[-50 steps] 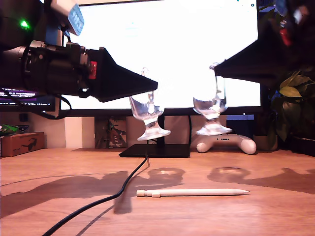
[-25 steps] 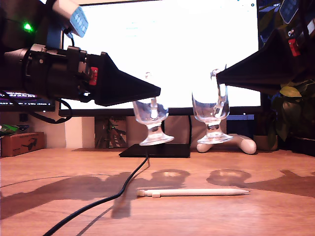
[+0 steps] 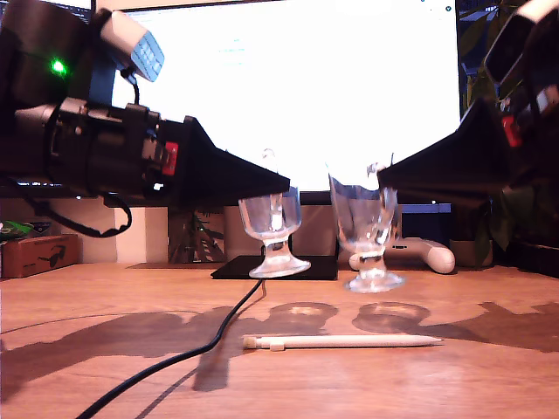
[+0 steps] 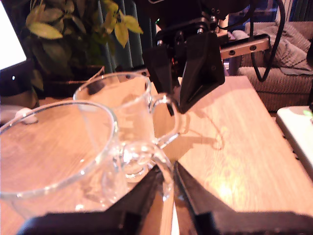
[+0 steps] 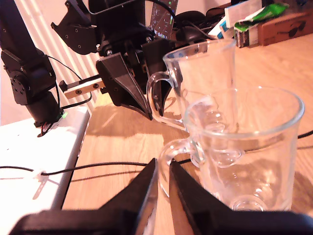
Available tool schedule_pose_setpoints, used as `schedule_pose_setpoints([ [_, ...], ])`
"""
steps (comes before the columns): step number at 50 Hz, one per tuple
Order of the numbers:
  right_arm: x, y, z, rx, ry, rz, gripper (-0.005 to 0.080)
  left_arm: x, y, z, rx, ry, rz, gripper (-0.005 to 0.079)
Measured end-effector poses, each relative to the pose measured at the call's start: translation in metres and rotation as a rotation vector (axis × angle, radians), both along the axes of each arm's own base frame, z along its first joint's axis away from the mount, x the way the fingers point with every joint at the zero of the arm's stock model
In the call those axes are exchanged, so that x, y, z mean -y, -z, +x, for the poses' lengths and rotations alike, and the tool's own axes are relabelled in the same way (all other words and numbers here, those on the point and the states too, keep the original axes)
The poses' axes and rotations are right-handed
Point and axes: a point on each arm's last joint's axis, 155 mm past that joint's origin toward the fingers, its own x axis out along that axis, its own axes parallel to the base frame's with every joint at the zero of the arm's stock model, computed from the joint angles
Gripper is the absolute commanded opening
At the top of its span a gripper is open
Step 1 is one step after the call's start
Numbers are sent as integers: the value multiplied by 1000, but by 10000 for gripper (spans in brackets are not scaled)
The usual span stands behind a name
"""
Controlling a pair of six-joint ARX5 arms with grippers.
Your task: Pick the small glass cups in front of you with each of your hands, and place them behind the white pen
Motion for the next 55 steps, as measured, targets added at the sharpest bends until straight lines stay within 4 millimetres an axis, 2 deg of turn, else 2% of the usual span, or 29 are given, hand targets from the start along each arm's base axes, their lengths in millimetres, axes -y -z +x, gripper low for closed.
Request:
schedule_pose_setpoints([
  [9,1,5,3,-4,4,2,-13,1,3,1,7,1,-2,-19],
  [23,3,8,6,-3,8,0,-13,4,25,2,-24,8,20,-19],
  [32,4,8,8,12,13,0,-13,8,20,-1,7,22,4,-19],
  [38,5,10,9,14,14,-1,-13,9,24,0,3,21,6,-19],
  [48,4,30,11,-37,11,-7,-13,9,30,-1,-12,22,16,-19],
  [55,4,29,12,-28,10,-5,-13,9,31,-1,-5,24,18,-19],
])
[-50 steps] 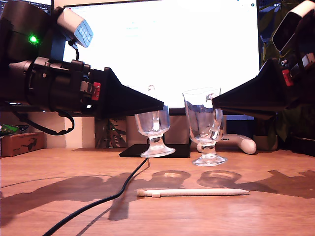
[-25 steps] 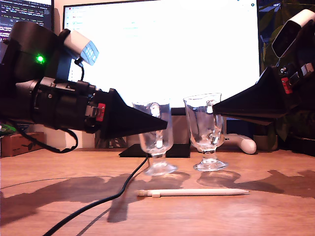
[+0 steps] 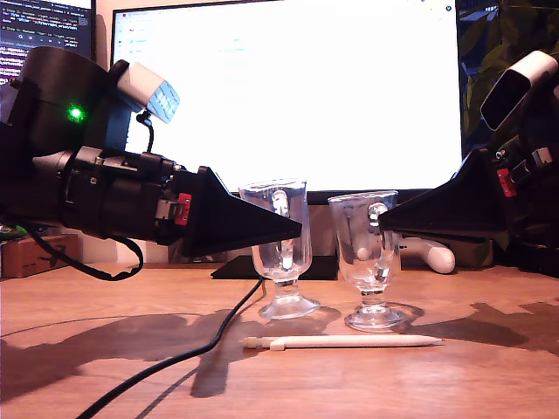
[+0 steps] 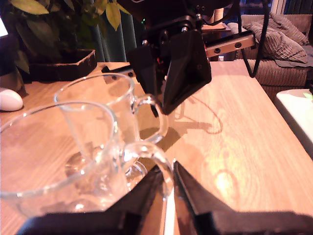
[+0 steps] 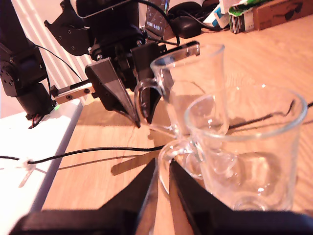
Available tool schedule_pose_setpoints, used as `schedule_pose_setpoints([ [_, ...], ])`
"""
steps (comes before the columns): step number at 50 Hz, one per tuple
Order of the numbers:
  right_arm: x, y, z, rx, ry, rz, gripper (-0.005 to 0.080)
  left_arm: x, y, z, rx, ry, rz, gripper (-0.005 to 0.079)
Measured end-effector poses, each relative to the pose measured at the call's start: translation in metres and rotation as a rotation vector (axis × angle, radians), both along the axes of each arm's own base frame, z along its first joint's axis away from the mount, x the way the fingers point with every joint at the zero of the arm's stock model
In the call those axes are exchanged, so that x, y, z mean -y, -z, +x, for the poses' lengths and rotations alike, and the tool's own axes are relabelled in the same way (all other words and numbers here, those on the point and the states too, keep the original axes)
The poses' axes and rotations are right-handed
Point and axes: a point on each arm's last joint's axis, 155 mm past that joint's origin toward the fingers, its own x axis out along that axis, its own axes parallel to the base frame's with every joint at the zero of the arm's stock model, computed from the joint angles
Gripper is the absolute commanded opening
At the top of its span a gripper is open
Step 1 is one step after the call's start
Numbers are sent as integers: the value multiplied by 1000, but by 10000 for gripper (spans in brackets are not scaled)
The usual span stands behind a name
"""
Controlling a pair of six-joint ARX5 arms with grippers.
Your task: Pick the small glass cups in front of you with each of your hands, and place them behind the white pen
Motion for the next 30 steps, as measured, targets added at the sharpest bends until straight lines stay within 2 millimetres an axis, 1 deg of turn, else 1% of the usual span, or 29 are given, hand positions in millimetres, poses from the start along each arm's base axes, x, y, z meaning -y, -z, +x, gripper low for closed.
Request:
schedule_pose_setpoints([
  [10,0,0,0,-2,-1,0,-13,0,0,1,6,-7,3,-19],
  [22,0,0,-1,-5,-2,0,-13,-2,8,3,-15,-23,28,-19],
  [30,0,0,-1,-12,-1,0,-13,-2,10,3,-7,-20,35,-19],
])
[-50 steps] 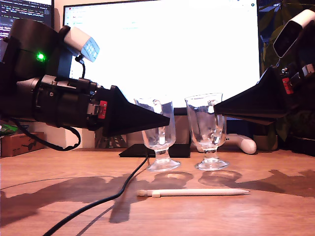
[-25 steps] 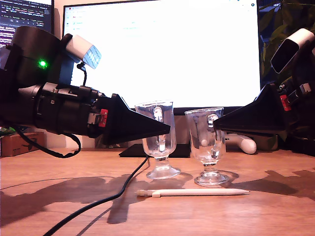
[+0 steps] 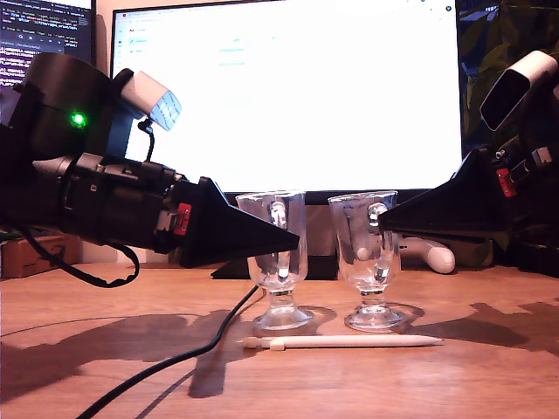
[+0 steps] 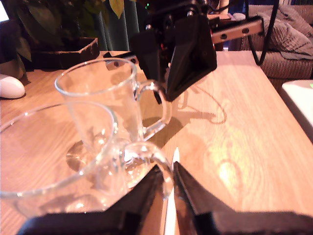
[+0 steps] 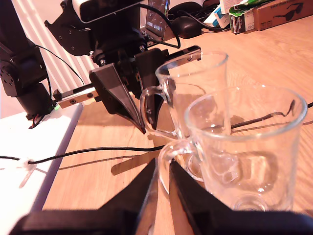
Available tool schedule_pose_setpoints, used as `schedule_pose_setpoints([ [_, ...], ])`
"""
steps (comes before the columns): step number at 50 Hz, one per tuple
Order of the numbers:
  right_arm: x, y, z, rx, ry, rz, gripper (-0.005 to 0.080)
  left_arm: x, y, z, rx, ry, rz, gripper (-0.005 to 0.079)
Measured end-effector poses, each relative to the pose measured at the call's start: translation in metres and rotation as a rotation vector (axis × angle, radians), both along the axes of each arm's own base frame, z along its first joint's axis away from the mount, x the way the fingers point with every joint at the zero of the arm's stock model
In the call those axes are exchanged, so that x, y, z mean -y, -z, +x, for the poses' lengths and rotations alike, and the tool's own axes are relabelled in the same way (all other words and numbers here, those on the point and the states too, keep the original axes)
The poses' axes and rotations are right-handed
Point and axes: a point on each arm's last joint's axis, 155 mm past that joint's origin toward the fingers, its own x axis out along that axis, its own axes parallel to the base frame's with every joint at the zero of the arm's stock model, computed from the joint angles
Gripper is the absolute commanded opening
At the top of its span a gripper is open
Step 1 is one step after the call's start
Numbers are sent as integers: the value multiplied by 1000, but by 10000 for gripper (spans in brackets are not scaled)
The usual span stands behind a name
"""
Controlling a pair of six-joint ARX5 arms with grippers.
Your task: Pick the small glass cups in front of you with each of your hands, and place them behind the white pen
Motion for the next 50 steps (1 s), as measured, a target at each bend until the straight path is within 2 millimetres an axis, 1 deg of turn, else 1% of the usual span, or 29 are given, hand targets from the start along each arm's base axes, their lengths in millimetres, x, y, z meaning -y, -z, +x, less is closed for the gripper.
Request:
schedule_pose_setpoints([
  [41,-5,-1,-5,-38,-14,5,-11,0,1,0,21,6,7,-19],
  [47,-5,-1,-5,-41,-14,5,41,0,2,0,11,7,13,-2],
  [50,-5,0,-5,-43,-14,5,61,0,2,0,10,7,14,34],
])
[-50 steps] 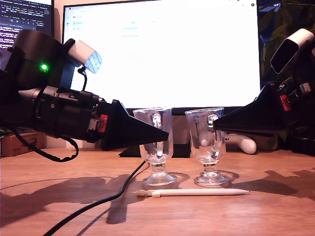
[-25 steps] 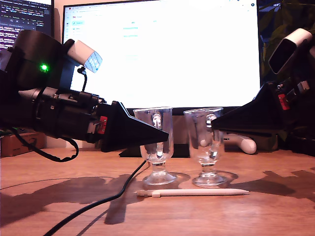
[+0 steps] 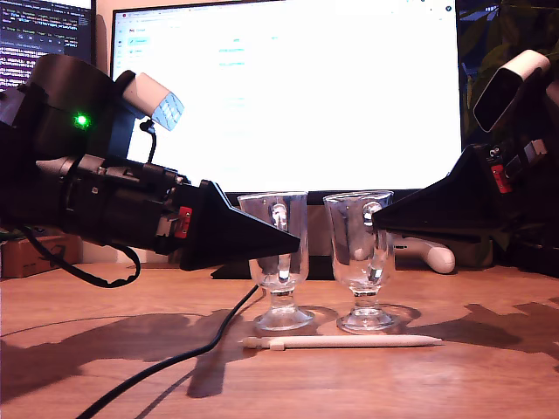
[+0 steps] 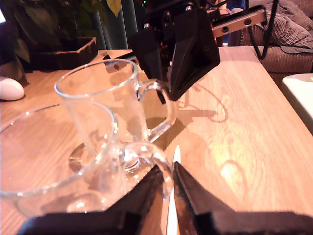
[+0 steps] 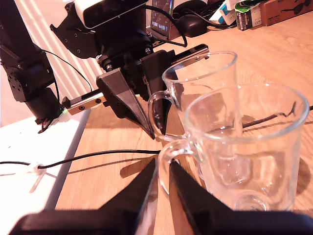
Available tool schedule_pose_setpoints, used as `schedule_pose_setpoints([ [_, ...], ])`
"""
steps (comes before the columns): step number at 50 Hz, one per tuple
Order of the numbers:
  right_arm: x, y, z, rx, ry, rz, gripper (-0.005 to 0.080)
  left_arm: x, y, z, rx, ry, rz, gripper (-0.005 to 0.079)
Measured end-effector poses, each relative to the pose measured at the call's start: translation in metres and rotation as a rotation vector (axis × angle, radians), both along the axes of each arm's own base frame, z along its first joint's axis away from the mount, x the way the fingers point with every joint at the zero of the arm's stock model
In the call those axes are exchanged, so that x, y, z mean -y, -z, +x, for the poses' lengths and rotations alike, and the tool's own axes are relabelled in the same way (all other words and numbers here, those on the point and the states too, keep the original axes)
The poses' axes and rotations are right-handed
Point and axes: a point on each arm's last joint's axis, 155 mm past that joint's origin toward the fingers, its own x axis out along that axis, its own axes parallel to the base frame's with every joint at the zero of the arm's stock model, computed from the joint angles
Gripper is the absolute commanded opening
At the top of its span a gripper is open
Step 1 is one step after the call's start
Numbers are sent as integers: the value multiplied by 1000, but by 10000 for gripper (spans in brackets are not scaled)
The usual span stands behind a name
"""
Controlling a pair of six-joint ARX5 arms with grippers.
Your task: Pick the small glass cups in front of you with each of your hands, and place them behind the white pen
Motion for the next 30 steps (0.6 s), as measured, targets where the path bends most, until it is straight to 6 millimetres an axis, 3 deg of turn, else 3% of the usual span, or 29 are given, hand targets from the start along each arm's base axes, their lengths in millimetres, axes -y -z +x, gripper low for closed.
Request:
schedule_pose_setpoints([
  [9,0,2,-3,-30,0,-4,120,1,-2,0,7,6,-5,155],
  [21,1,6,-6,-73,0,-11,194,3,1,-1,-15,13,10,178],
  [30,2,7,-6,-84,3,-13,215,2,5,-3,-37,19,21,259],
])
